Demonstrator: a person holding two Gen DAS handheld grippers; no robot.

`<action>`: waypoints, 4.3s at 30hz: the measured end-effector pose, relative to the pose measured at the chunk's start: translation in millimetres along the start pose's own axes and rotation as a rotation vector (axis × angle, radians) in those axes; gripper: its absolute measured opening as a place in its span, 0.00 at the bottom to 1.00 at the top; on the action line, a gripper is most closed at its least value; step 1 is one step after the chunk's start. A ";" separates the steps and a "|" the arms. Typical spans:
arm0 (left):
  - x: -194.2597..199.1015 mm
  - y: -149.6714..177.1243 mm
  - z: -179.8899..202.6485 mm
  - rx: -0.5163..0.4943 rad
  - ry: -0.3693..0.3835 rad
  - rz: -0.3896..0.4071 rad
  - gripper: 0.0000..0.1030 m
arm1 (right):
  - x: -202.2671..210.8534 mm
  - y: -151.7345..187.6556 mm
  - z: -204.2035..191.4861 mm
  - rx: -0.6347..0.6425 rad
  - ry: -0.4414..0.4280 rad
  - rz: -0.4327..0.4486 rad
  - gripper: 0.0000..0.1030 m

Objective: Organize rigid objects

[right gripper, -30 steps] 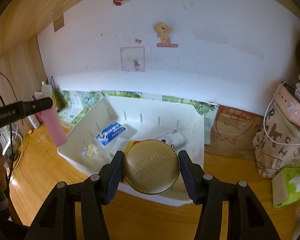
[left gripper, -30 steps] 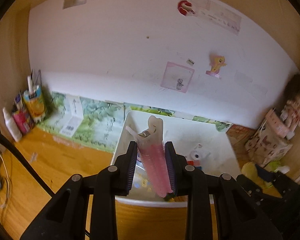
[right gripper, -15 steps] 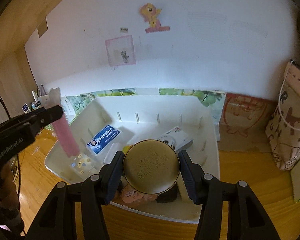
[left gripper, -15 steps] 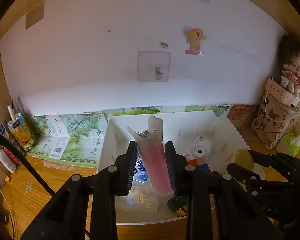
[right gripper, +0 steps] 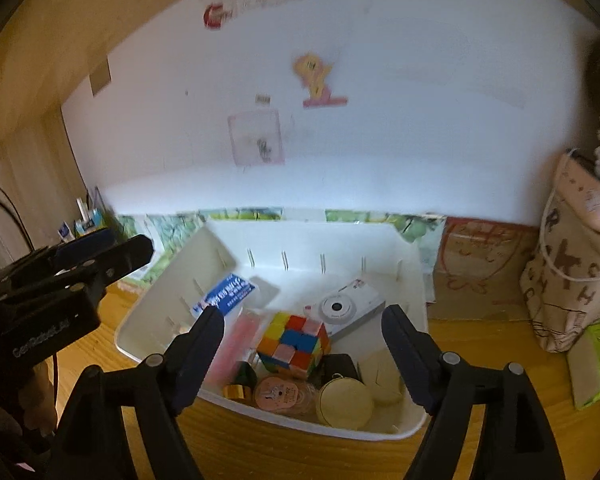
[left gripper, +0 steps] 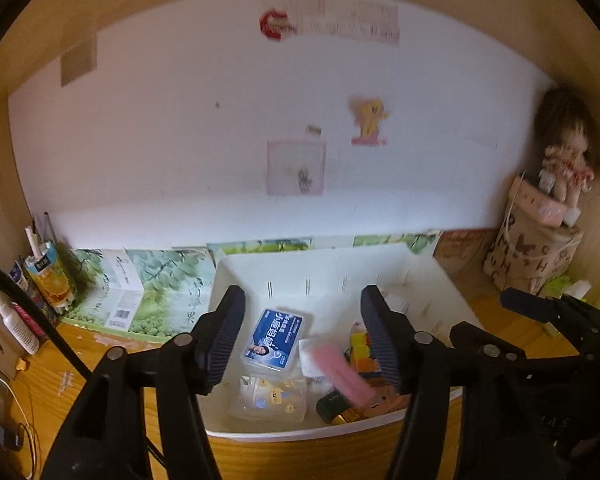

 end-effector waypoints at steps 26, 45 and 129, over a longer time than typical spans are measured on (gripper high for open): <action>149.4 -97.5 4.6 -0.098 0.129 0.130 0.84 | 157.1 -55.6 -5.8 0.098 0.032 0.048 0.92; 129.4 6.4 23.9 0.174 0.176 -0.252 0.86 | 173.8 -3.8 -22.3 -0.097 -0.038 -0.280 1.00; 88.7 20.0 4.9 0.121 -0.105 -0.199 0.98 | 95.7 28.3 -31.7 0.014 0.138 -0.330 1.00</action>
Point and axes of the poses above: each gripper's, at about its wrist camera, not at the fingertips, and x roughly against the way its jaws point, z to its right, y to its underside, the point moved 7 cm from there along -x, roughly the way its jaws point, and after that the axes turned 10 degrees about y, right-handed, at the moved point
